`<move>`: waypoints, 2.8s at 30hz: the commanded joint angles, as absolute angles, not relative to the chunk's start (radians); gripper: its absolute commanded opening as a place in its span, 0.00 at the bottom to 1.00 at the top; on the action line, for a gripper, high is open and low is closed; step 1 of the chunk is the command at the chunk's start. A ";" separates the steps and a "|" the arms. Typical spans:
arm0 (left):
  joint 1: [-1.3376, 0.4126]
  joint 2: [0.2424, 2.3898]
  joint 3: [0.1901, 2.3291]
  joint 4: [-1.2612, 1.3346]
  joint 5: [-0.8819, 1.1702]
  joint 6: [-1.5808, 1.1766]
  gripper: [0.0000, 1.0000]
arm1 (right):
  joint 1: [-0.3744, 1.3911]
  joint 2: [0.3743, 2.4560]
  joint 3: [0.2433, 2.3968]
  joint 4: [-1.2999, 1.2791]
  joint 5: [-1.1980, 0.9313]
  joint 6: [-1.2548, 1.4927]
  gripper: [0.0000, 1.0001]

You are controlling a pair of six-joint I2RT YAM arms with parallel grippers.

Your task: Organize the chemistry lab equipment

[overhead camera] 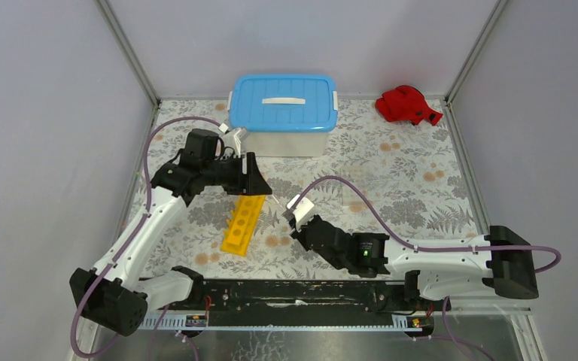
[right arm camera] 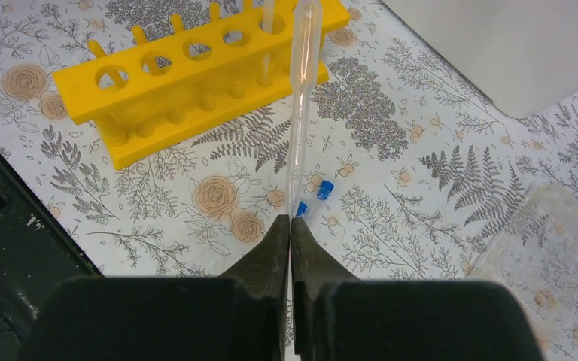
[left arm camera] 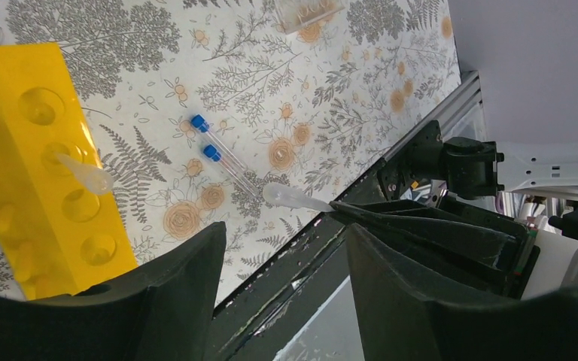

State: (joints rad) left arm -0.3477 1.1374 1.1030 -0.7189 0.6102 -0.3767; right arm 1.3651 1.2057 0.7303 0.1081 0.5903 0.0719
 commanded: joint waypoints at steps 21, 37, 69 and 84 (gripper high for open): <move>-0.323 1.196 1.030 -0.586 0.816 -0.440 0.67 | 1.361 1.212 0.832 0.159 0.521 -0.024 0.04; -0.322 1.195 1.001 -0.585 0.845 -0.417 0.49 | 1.361 1.251 0.864 0.153 0.497 -0.053 0.04; -0.322 1.172 0.977 -0.603 0.844 -0.400 0.17 | 1.359 1.244 0.845 0.157 0.497 -0.078 0.04; -0.322 1.165 0.979 -0.612 0.841 -0.400 0.32 | 1.359 1.238 0.835 0.166 0.506 -0.084 0.04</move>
State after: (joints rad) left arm -0.3264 1.1877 0.9844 -0.6254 0.8307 -0.4107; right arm 1.3651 1.2568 0.8181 0.1188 0.5034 -0.0677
